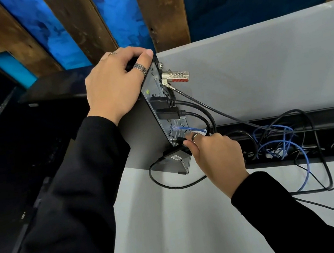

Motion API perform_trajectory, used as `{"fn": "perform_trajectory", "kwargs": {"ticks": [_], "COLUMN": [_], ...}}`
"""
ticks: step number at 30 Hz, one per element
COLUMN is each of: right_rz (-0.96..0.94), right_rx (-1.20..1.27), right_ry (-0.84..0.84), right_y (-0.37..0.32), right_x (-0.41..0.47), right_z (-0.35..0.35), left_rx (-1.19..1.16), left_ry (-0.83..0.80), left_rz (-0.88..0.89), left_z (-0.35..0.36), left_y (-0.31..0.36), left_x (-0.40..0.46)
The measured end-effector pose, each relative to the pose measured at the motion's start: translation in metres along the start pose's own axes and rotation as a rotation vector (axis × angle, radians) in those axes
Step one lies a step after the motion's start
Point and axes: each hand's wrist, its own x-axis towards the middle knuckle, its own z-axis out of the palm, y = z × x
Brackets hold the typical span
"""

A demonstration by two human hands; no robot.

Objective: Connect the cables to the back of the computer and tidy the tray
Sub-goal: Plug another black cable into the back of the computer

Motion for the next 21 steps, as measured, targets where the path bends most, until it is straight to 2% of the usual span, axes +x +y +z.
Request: {"fn": "perform_trajectory", "kwargs": {"ticks": [11, 15, 21], "right_rz": [0.012, 0.016, 0.006], "right_rx": [-0.047, -0.017, 0.024], "right_ry": [-0.01, 0.029, -0.004], "right_y": [0.001, 0.0, -0.001], "right_x": [-0.003, -0.003, -0.002], "right_z": [0.012, 0.012, 0.012], "left_rx": [0.011, 0.026, 0.028], "left_ry": [0.0, 0.005, 0.026], "left_rz": [-0.011, -0.01, -0.009], "left_z": [-0.001, 0.0, 0.001], "left_y": [0.001, 0.003, 0.002], "left_x": [-0.001, -0.002, -0.002]}}
